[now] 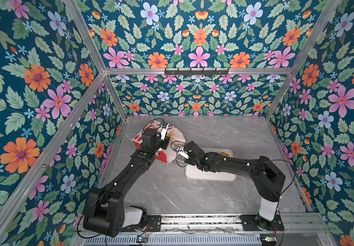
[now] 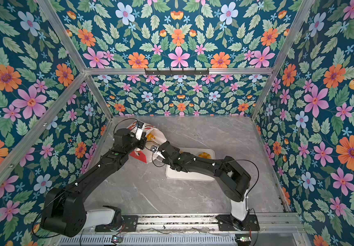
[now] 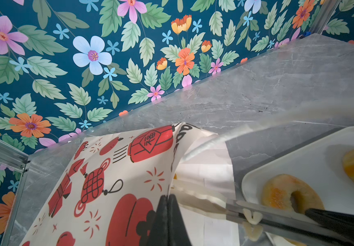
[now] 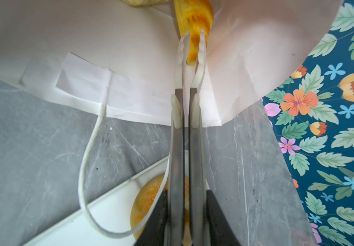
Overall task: Take the fake bread out of the paper bag
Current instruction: 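Close the tongs on the yellow croissant inside the bag with the right gripper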
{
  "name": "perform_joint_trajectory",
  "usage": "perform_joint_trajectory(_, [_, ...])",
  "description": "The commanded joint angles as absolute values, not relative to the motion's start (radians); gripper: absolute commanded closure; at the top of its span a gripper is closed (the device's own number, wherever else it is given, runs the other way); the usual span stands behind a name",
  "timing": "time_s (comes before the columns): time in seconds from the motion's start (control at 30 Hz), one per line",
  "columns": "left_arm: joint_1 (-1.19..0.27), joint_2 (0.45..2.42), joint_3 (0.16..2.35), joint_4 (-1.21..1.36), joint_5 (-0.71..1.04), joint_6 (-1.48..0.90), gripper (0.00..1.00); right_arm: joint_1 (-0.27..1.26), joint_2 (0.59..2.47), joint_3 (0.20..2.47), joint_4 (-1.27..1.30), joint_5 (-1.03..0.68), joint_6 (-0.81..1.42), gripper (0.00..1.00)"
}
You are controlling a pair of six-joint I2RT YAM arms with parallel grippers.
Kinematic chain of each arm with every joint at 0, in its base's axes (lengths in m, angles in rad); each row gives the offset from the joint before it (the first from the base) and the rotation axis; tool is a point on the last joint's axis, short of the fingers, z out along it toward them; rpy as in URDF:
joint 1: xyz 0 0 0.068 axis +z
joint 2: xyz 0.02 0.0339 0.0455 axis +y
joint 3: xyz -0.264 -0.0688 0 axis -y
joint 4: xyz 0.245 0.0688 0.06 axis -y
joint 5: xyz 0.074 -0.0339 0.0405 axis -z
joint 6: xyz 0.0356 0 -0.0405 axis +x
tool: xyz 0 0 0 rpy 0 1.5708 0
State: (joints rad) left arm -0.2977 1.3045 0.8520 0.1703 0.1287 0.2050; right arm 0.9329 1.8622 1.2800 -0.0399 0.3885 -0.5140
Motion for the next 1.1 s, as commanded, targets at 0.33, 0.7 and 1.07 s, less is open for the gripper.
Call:
perform_joint_trajectory(0.33, [-0.295,1.298,0.847,0.201,0.133,0.195,1.00,0.934,1.891,1.330,-0.025,0.373,-0.492,0.72])
perform_joint_trajectory(0.7, [-0.295,1.295,0.844,0.204,0.138,0.194,1.00,0.934,1.911,1.363,-0.018,0.388,-0.509,0.65])
perform_joint_trajectory(1.07, [-0.295,1.290,0.845,0.202,0.142,0.190,1.00,0.926,2.013,1.468,-0.046,0.384,-0.527,0.64])
